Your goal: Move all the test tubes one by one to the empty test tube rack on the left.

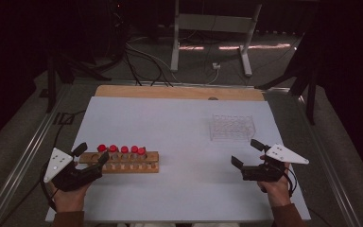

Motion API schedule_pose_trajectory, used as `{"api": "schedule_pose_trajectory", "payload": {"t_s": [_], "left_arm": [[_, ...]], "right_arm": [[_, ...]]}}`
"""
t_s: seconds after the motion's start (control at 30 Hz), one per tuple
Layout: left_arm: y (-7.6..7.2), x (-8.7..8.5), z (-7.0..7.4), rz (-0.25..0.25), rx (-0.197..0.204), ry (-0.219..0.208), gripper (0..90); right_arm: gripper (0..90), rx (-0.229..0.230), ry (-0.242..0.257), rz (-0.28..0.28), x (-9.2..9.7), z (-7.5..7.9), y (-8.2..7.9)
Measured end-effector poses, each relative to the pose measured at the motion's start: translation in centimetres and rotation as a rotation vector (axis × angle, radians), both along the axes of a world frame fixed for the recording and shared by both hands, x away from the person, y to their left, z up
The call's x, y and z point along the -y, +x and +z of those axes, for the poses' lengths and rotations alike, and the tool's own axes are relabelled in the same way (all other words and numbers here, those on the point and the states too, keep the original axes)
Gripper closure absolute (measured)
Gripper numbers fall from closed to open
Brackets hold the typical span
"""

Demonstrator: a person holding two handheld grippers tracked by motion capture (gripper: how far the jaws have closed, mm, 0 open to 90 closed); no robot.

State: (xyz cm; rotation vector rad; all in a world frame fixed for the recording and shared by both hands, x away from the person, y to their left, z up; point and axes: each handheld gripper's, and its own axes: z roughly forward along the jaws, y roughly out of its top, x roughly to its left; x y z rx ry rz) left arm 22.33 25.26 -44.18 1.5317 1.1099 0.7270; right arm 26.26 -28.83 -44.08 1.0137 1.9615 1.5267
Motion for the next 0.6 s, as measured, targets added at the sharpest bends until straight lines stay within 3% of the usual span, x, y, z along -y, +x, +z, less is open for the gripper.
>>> {"api": "schedule_pose_trajectory", "payload": {"t_s": [0.27,0.6], "left_arm": [[0.0,0.2,-0.3,0.013,-0.017,-0.018,1.7],[0.1,-0.4,-0.7,0.051,-0.025,-0.027,0.4]], "right_arm": [[0.0,0.025,0.015,-0.018,0.7,-0.6,-0.6],[0.0,0.020,0.001,-0.026,0.7,-1.3,-0.7]]}}
